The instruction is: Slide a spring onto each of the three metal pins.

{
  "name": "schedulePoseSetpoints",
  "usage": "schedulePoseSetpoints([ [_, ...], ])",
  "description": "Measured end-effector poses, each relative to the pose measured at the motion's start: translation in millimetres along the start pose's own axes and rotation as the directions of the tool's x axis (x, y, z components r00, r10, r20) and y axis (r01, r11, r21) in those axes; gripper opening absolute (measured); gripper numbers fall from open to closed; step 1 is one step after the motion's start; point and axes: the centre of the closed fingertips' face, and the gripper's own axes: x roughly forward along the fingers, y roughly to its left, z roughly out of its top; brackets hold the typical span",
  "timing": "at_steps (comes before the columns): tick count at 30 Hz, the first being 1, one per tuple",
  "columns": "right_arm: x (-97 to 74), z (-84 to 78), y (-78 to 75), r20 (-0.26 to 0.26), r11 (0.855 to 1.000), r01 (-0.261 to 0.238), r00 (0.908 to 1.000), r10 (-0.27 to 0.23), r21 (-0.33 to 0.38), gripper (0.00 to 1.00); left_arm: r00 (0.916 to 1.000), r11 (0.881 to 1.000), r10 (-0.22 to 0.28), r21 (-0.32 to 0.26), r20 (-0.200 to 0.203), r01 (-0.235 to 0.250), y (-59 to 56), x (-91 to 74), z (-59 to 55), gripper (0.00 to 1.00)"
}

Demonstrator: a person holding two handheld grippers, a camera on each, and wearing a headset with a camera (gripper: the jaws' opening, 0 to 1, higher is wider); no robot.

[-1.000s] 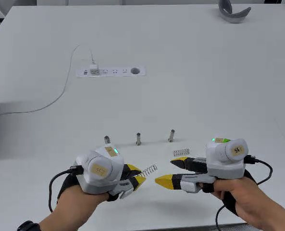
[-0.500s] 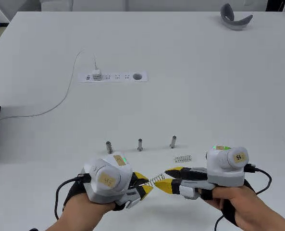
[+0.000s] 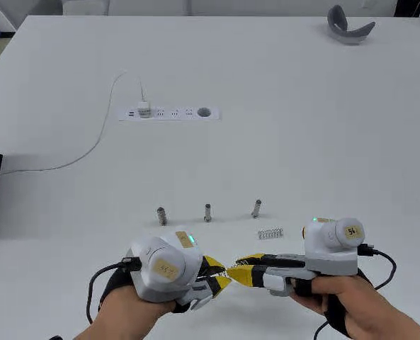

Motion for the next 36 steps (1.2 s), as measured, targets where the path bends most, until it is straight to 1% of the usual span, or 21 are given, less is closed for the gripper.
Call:
schedulePoseSetpoints([
  [3, -3.0, 3.4, 1.1, 0.013, 1.000, -0.009, 0.9999, 0.009, 0.010, 0.21, 1.0000, 1.000, -0.004, 0.005, -0.002, 0.004, 0.2, 0.4, -0.8, 0.10],
  [11, -4.4, 5.2, 4.4, 0.008, 1.000, -0.025, 0.9997, 0.024, 0.019, 0.19, 1.0000, 1.000, -0.007, 0.014, -0.006, 0.007, 0.9, 0.6, -0.2, 0.10],
  [13, -4.4, 5.1, 5.9, 0.005, 0.999, -0.031, 0.9995, 0.031, 0.028, 0.19, 1.0000, 1.000, -0.007, 0.017, -0.007, 0.007, 0.9, 0.2, -0.5, 0.10],
  [19, -3.4, 4.0, 10.9, -0.016, 0.998, -0.054, 0.9984, 0.054, 0.019, 0.17, 0.9999, 0.999, -0.011, 0.033, -0.013, 0.011, 0.0, -0.7, -2.4, 0.10],
  [22, -2.8, 3.3, 15.3, -0.039, 0.998, -0.062, 0.9973, 0.062, 0.003, 0.17, 0.9997, 0.998, -0.010, 0.061, -0.021, 0.011, -1.4, -0.6, -3.1, 0.10],
  [24, -2.5, 2.0, 16.7, -0.054, 0.998, -0.066, 0.9964, 0.066, -0.012, 0.16, 0.9997, 0.998, -0.015, 0.066, -0.019, 0.016, -2.4, -0.3, -2.5, 0.10],
  [27, -1.9, -2.2, 18.3, -0.090, 0.997, -0.075, 0.9934, 0.071, -0.036, 0.16, 0.9995, 0.997, -0.026, 0.078, -0.019, 0.027, -5.3, 0.8, -1.0, 0.10],
  [29, -1.7, -5.3, 17.6, -0.111, 0.996, -0.071, 0.9917, 0.065, -0.052, 0.16, 0.9994, 0.995, -0.027, 0.094, -0.022, 0.029, -7.0, 1.6, -0.5, 0.10],
  [31, -1.5, -8.6, 16.6, -0.133, 0.995, -0.069, 0.9893, 0.059, -0.071, 0.14, 0.9992, 0.995, -0.032, 0.096, -0.022, 0.034, -8.5, 2.2, 0.5, 0.10],
  [34, -2.0, -9.8, 15.7, -0.144, 0.994, -0.076, 0.9874, 0.065, -0.073, 0.14, 0.9990, 0.993, -0.035, 0.110, -0.028, 0.037, -9.6, 3.7, -0.1, 0.10],
  [36, -2.9, -10.9, 16.6, -0.155, 0.995, -0.080, 0.9855, 0.070, -0.064, 0.14, 0.9988, 0.994, -0.039, 0.105, -0.030, 0.042, -10.6, 4.2, -0.4, 0.10],
])
